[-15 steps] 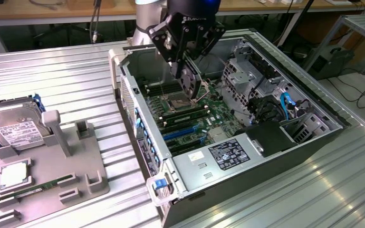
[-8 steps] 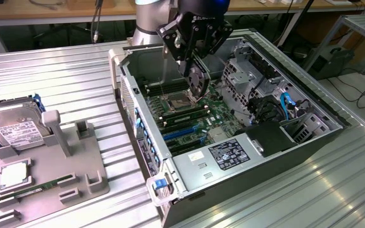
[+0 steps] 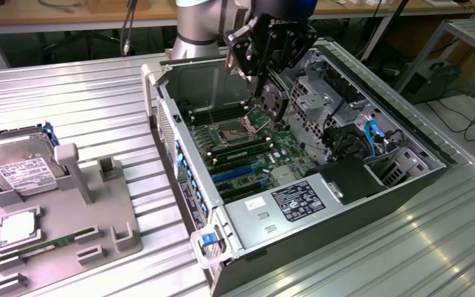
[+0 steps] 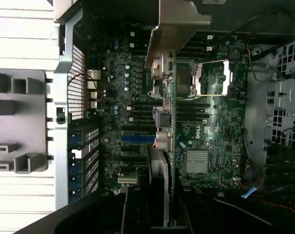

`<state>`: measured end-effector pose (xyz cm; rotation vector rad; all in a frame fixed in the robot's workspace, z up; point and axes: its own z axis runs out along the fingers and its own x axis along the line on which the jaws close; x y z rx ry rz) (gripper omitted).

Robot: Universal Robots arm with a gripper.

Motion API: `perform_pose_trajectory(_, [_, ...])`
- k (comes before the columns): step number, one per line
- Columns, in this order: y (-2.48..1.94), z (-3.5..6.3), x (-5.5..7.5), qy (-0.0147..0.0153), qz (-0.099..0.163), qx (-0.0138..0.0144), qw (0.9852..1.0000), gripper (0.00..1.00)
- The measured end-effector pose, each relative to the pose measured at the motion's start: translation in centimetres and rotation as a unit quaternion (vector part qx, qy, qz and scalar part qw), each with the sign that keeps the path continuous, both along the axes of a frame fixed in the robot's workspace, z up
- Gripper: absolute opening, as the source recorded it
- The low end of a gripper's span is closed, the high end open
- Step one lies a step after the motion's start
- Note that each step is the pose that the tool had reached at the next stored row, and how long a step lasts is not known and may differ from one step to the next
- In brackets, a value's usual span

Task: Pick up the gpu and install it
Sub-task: 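Pick up the gpu and move the gpu toward the slot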

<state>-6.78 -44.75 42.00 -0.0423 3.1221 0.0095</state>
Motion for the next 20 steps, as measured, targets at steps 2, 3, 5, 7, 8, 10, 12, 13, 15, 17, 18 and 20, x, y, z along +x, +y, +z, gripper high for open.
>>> perform_pose_trajectory(2, [0.06, 0.00, 0.6, 0.0000, 0.000, 0.0000, 1.0000, 0.28])
perform_pose_trajectory(3, [0.07, 0.00, 0.8, 0.0000, 0.000, 0.0000, 1.0000, 0.28])
perform_pose_trajectory(5, [0.09, 0.00, 1.3, 0.0000, 0.000, 0.0000, 1.0000, 0.28])
perform_pose_trajectory(7, [0.11, 0.00, 1.7, 0.0000, 0.000, 0.0000, 1.0000, 0.28])
perform_pose_trajectory(8, [0.11, 0.00, 2.0, 0.0000, 0.000, 0.0000, 1.0000, 0.28])
perform_pose_trajectory(10, [0.12, -0.01, 2.6, 0.0000, 0.000, 0.0000, 1.0000, 0.28])
perform_pose_trajectory(12, [0.13, -0.03, 3.5, 0.0000, 0.000, 0.0000, 1.0000, 0.28])
perform_pose_trajectory(13, [0.14, -0.04, 3.9, 0.0000, 0.000, 0.0000, 1.0000, 0.28])
perform_pose_trajectory(15, [0.16, -0.05, 4.4, 0.0000, 0.000, 0.0000, 1.0000, 0.28])
perform_pose_trajectory(17, [0.17, -0.10, 4.8, 0.0000, 0.000, 0.0001, 1.0000, 0.28])
perform_pose_trajectory(18, [0.17, -0.10, 4.8, 0.0000, 0.000, 0.0000, 1.0000, 0.28])
perform_pose_trajectory(20, [0.17, -0.10, 4.8, 0.0000, 0.000, 0.0000, 1.0000, 0.28])
